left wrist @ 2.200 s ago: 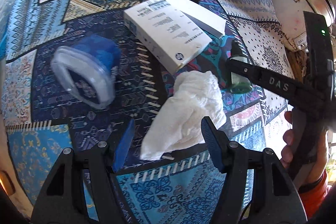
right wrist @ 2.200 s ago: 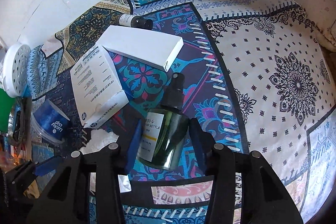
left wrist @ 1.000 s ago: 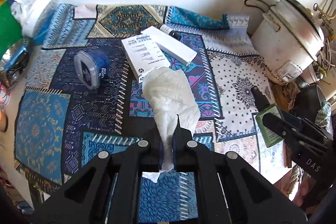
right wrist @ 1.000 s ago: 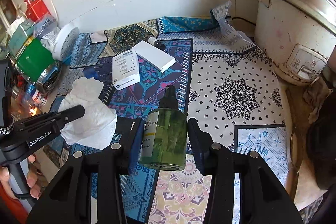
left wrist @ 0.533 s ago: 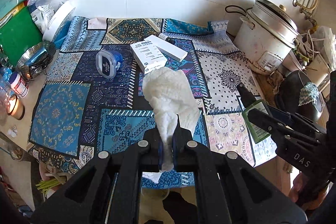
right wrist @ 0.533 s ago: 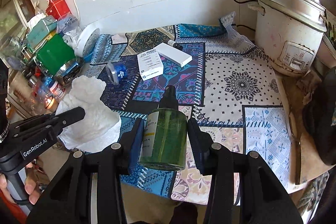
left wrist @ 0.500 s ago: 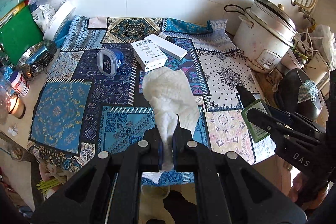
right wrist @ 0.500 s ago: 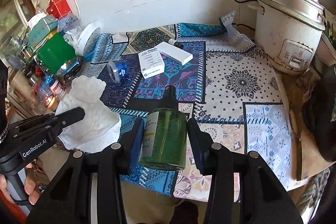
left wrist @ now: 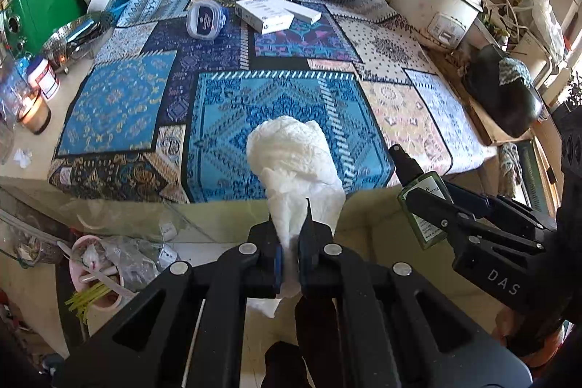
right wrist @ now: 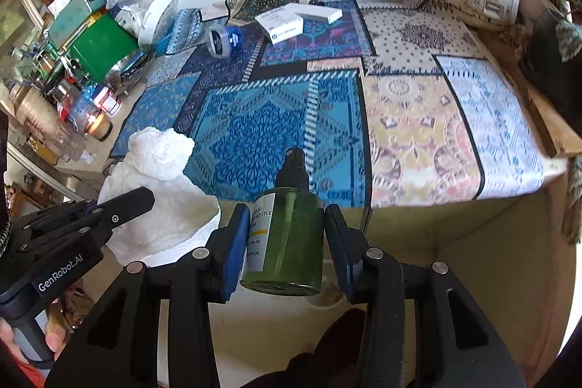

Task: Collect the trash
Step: 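Carry the tissue and spray bottle down over the floor bin with both grippers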

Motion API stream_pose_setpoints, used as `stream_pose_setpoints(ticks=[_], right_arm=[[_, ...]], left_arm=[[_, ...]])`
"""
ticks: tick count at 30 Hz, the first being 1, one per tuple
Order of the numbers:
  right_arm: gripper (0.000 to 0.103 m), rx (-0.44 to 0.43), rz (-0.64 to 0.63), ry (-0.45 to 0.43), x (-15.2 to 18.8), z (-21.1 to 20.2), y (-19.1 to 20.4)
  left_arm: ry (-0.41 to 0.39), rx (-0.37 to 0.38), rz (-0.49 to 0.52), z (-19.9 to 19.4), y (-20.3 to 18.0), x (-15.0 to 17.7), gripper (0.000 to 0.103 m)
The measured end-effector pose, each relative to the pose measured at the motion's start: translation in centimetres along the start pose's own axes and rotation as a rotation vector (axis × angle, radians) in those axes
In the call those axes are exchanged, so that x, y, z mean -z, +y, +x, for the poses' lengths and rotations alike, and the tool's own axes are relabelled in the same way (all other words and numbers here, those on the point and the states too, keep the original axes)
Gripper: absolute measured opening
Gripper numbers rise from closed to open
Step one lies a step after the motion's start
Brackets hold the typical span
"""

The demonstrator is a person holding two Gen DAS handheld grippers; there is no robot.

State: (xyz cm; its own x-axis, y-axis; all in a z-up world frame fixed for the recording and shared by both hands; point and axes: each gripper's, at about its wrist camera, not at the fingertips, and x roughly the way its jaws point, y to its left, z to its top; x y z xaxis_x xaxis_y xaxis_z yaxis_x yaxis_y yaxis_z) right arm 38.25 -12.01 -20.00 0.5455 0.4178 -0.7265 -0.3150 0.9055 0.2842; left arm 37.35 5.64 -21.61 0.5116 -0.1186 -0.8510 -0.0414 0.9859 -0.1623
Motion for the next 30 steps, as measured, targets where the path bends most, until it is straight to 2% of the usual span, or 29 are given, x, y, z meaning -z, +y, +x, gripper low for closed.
stream_pose_setpoints(ticks=[6, 11, 15, 25, 30], right_arm=[[0.039, 0.005, 0.046, 0.095, 4.2, 2.0, -1.0], [0.039, 0.018, 0.072, 0.168, 6.9, 5.1, -3.3], [0.039, 0.007, 0.093, 0.233, 9.1, 8.8, -5.9], [0.039, -0.001, 0.056, 0.387, 16.3, 22.3, -11.3], [0.039, -0.009, 0.014, 0.429, 19.7, 30.1, -13.2]], left_arm=[[0.119, 0.011, -0.023, 3.2, 0.3, 4.5, 0.005], [0.222, 0.009, -0.060, 8.0, 0.5, 7.9, 0.005], [0.274, -0.004, -0.099, 12.4, 0.7, 10.0, 0.005], [0.403, -0.052, -0.224, 29.3, 3.3, 17.6, 0.005], [0.432, -0.059, -0.254, 37.5, 5.2, 21.7, 0.005]])
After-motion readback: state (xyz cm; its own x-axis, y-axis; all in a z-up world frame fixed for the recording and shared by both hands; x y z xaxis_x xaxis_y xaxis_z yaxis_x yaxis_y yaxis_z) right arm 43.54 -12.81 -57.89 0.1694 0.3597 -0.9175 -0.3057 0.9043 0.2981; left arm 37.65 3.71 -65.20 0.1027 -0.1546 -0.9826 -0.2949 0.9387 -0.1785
